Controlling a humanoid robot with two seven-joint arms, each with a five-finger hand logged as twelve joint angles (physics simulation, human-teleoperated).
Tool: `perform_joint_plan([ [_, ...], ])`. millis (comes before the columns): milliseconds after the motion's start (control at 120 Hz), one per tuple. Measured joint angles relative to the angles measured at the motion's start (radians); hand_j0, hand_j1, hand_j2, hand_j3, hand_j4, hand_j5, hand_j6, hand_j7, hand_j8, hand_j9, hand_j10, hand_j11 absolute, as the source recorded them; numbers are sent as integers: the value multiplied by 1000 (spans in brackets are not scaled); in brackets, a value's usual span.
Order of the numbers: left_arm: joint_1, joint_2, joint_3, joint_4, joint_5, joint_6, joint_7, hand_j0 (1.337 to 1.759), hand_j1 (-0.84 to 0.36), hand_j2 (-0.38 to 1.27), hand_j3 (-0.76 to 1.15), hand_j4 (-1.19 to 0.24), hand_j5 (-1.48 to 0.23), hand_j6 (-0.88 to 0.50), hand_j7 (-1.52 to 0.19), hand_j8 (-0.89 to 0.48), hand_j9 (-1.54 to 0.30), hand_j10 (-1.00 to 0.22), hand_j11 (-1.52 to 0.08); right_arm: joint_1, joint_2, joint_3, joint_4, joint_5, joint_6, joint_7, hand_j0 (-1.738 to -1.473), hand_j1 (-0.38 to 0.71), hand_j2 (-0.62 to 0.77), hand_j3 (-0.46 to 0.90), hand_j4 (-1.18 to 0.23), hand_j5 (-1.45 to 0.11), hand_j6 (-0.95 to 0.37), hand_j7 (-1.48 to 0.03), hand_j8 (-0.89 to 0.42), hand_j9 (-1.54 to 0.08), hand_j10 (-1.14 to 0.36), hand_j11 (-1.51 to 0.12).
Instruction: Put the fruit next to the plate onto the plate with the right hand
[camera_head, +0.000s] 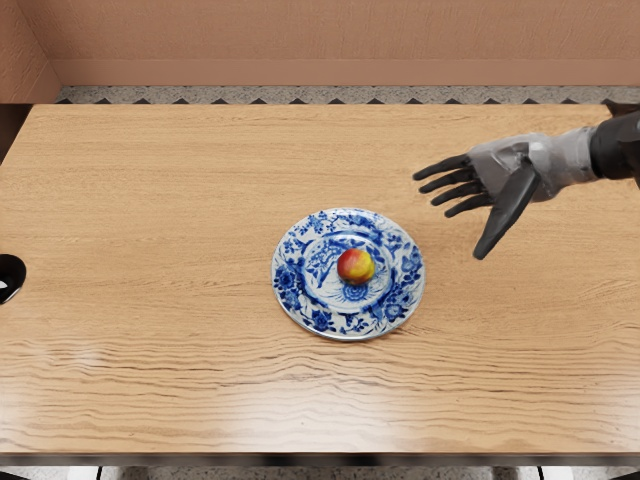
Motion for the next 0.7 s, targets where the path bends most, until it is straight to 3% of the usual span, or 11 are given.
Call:
perform_joint_plan([
  [83, -1, 0, 1, -1, -1, -4, 0, 1658, 349, 0, 0, 0, 0, 0, 0, 0, 0, 0, 0, -82, -60, 63, -17, -7, 63, 0, -1658, -268, 19, 0, -81, -109, -64, -106, -62, -108, -81, -108],
  [200, -1, 0, 2, -1, -1, -6, 0, 1658, 349, 0, 0, 0, 0, 0, 0, 0, 0, 0, 0, -129, -93, 98, -26, -10, 98, 0, -1658, -283, 7, 0, -64, -84, -54, -83, -53, -84, -64, -84],
  [700, -1, 0, 2, -2, -1, -7, 0, 1658, 349, 0, 0, 0, 0, 0, 0, 0, 0, 0, 0, -152, -108, 114, -30, -12, 114, 0, -1658, -300, -7, 0, -44, -55, -43, -55, -43, -55, -43, -55],
])
